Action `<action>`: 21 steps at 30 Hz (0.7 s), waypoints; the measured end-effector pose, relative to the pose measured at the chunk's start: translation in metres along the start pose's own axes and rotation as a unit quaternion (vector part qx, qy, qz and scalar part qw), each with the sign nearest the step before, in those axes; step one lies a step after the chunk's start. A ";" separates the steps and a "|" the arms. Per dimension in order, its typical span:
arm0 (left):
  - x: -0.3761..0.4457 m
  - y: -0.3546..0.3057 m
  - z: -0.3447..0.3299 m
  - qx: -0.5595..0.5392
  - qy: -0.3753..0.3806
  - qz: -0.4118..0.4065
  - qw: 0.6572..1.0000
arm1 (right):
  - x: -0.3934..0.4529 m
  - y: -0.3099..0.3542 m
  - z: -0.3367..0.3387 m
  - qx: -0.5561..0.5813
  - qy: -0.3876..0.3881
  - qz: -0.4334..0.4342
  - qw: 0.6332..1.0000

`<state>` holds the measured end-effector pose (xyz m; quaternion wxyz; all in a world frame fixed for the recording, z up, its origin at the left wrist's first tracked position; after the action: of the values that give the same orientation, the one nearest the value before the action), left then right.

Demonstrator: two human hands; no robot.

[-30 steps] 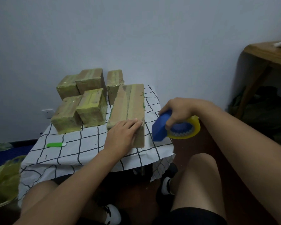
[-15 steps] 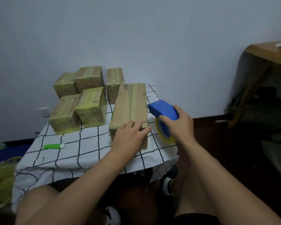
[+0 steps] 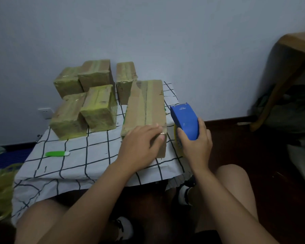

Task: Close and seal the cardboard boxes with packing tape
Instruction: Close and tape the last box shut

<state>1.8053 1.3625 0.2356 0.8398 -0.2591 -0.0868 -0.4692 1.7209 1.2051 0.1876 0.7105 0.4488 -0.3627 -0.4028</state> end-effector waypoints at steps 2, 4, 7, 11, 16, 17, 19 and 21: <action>0.011 0.004 0.003 -0.005 0.017 0.004 1.000 | 0.000 0.001 0.000 -0.007 0.007 0.003 1.000; 0.023 0.007 0.005 0.023 0.033 -0.010 0.999 | 0.001 0.001 0.001 -0.013 0.014 0.005 1.000; 0.030 0.012 0.005 0.036 0.031 -0.041 0.998 | 0.001 0.001 0.001 -0.013 0.011 0.011 1.000; 0.027 0.018 -0.001 0.068 -0.010 -0.096 0.993 | 0.000 -0.002 0.000 -0.020 0.002 0.020 1.000; 0.023 0.022 -0.007 0.121 -0.063 -0.161 0.977 | 0.001 -0.003 -0.001 -0.024 0.005 0.028 0.999; 0.023 0.022 -0.008 0.126 -0.075 -0.167 0.975 | 0.001 -0.003 -0.001 -0.024 0.006 0.030 0.999; 0.021 0.021 -0.010 0.135 -0.093 -0.170 0.972 | 0.001 -0.003 -0.002 -0.024 0.005 0.032 0.999; 0.019 0.020 -0.013 0.150 -0.095 -0.169 0.969 | 0.001 -0.003 -0.002 -0.026 0.001 0.032 0.999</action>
<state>1.8317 1.3502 0.2252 0.7652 -0.1549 -0.2781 -0.5595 1.7223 1.2041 0.1839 0.7349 0.4183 -0.3656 -0.3889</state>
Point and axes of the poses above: each hand's wrist, its own x-axis towards the middle knuckle, its own z-axis out of the back of the hand, y = z × x, the point moved 1 cm from there along x, towards the middle knuckle, and after that the axes turned 5 degrees about -z, right-handed, at the moved point
